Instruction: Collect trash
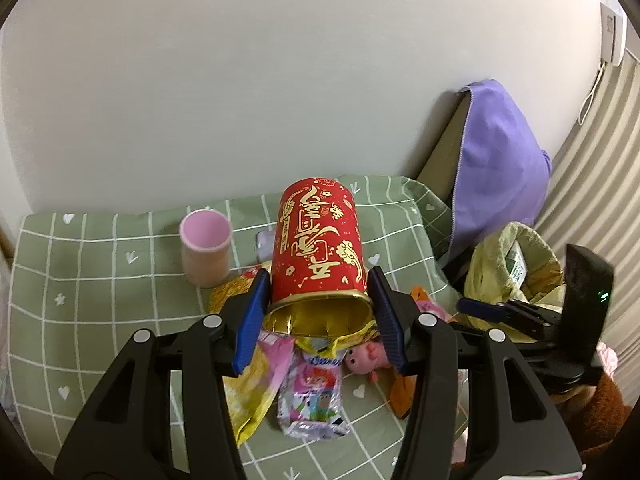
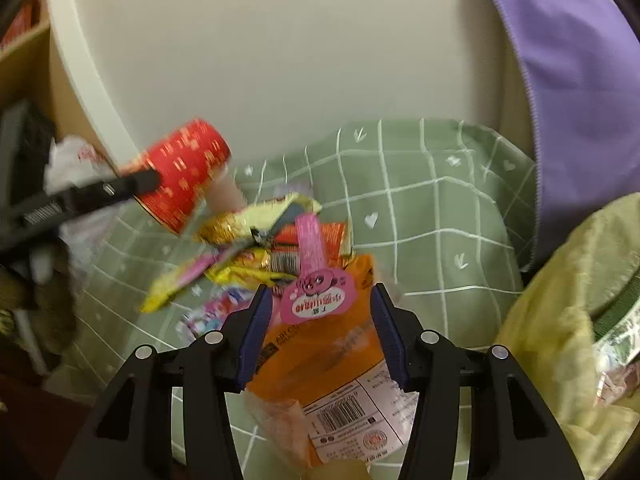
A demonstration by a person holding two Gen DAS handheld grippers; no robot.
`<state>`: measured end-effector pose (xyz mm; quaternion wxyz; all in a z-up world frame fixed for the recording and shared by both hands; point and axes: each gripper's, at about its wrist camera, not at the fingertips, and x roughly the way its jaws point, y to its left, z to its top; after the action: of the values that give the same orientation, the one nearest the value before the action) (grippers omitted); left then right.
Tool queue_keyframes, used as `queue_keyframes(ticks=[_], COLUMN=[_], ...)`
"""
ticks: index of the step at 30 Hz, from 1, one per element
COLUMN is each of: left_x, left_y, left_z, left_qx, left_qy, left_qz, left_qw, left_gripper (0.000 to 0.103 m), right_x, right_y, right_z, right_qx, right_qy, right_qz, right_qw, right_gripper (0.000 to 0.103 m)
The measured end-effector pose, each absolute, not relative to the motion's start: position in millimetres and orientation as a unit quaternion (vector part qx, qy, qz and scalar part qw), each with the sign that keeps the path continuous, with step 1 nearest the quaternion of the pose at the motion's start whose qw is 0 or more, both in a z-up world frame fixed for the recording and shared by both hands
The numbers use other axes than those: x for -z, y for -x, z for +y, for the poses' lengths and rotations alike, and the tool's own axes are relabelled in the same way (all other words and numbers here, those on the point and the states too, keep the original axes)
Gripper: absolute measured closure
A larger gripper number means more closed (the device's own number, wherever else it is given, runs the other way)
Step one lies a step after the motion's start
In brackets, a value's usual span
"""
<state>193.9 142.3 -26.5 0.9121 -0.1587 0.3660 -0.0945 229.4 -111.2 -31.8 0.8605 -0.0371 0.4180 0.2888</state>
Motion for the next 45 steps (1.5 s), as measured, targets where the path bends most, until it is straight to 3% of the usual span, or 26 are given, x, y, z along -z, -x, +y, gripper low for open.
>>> queue_keyframes(ticks=[7, 11, 15, 30, 40, 45], left_x=[30, 28, 28, 21, -41, -51], left_y=[-183, -178, -177, -198, -242, -266], left_z=[153, 155, 155, 118, 6, -65], left_qx=[0.068, 0.063, 0.064, 0.122, 0.289, 0.388], left_qy=[0.168, 0.162, 0.161, 0.146, 0.085, 0.069], left_qz=[0.375, 0.374, 0.376, 0.373, 0.328, 0.350], left_qw=[0.909, 0.911, 0.910, 0.908, 0.895, 0.850], left_gripper=[0.055, 0.055, 0.055, 0.055, 0.055, 0.055], right_x=[58, 59, 54, -8, -79, -95], right_y=[-246, -242, -240, -219, -188, -170], right_z=[-86, -82, -89, -136, -240, -301], right_qx=[-0.288, -0.281, -0.275, -0.230, -0.088, 0.006], right_qy=[0.097, 0.114, 0.115, 0.068, 0.035, 0.016], right_qz=[0.414, 0.405, 0.402, 0.352, 0.281, 0.271], right_qw=[0.858, 0.863, 0.866, 0.905, 0.955, 0.962], right_gripper=[0.055, 0.078, 0.088, 0.089, 0.089, 0.089])
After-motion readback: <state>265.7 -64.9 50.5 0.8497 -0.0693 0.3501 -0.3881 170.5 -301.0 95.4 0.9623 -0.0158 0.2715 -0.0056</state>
